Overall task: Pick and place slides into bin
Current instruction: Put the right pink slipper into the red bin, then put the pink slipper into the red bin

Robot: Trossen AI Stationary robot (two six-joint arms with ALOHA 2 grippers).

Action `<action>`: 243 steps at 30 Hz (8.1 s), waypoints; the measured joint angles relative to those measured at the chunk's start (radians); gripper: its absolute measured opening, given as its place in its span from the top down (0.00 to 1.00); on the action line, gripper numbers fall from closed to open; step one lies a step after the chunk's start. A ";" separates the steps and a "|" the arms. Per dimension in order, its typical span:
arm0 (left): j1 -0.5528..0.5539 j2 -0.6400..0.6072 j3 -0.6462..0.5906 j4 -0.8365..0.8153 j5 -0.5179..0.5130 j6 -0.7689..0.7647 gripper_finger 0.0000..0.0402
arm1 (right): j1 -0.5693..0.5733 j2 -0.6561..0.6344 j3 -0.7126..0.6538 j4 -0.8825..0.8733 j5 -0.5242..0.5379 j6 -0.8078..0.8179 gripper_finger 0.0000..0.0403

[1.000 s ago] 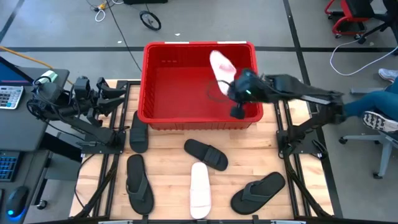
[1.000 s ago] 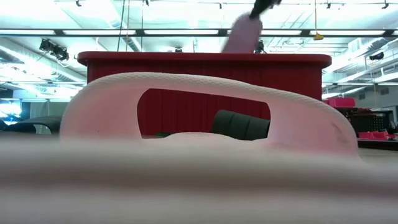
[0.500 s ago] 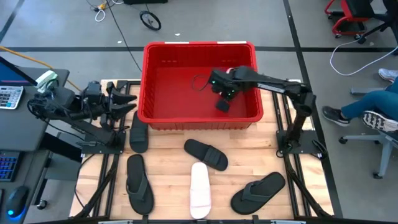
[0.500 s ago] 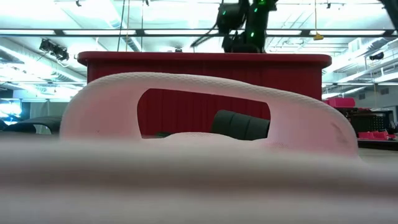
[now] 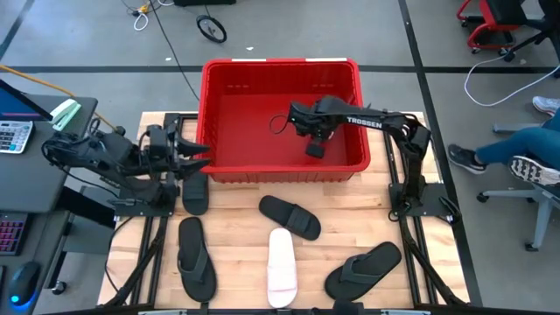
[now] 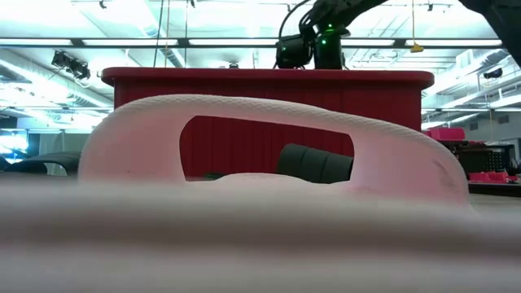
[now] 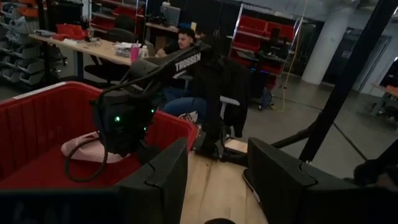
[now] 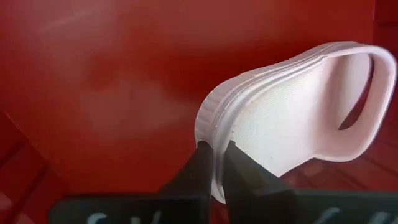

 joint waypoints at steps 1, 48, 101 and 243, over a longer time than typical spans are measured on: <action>0.000 0.006 0.000 0.000 0.000 0.000 0.57 | -0.006 -0.001 0.000 -0.006 0.000 -0.002 0.94; -0.019 0.196 0.001 0.027 0.253 -0.347 0.57 | 0.372 -0.769 0.002 0.122 -0.347 0.579 0.70; 0.049 1.127 0.000 0.142 0.406 -0.916 0.64 | 0.789 -0.660 0.000 0.087 -0.061 0.617 0.70; 0.241 0.671 0.003 0.350 0.190 -0.112 0.39 | 0.408 -0.493 -0.002 0.049 -0.259 -0.193 0.89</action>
